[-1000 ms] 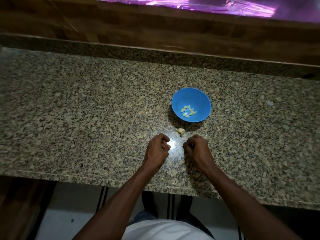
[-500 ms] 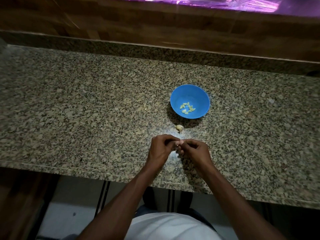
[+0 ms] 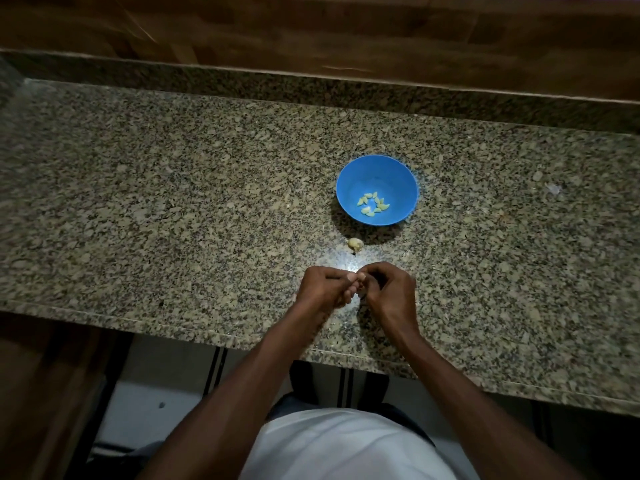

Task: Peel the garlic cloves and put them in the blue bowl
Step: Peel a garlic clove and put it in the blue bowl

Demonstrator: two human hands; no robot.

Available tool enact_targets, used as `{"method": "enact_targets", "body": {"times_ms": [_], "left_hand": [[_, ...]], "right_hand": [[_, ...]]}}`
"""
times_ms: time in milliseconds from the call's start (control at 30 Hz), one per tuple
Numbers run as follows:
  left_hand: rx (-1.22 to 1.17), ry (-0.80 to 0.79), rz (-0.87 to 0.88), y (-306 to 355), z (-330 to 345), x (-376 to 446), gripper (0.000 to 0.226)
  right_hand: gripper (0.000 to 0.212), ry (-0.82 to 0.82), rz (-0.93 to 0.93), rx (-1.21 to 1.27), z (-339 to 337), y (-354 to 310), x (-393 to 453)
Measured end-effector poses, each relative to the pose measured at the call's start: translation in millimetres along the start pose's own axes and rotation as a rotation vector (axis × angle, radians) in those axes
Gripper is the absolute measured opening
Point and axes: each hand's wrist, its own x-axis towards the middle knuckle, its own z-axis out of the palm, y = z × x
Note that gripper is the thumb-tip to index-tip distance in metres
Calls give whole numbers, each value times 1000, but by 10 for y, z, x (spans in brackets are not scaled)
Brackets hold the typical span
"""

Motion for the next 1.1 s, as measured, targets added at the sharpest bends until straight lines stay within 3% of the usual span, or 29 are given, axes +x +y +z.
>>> {"method": "enact_targets", "body": {"times_ms": [100,400,467,600,700,767,867,1100], "left_hand": [[-30,-68,-154,109,-115,21,10],[-82,-209,-367,171,-178,31,17],[-41,-164,-283,127,-165,-3,13],[330,61,327,11,-130,-90,11],[537,175,500,-42,-89,-61,2],[607,235,524,-88,-55,-55,5],[524,300,496,-162,-31,-54,7],[313,201,359,-217,-69,-77,9]], "right_hand": [[20,-56,-78,-42,-7,29,12],[20,-182,-249,-121,-72,118,74],[15,-189,-180,-104,-87,150,79],[11,-233,98,49,-69,151,83],[14,-244,192,123,-46,124,70],[12,-228,208,144,-37,92,71],[10,-230,218,238,-43,13,73],[11,-309,206,358,-96,-2,24]]}}
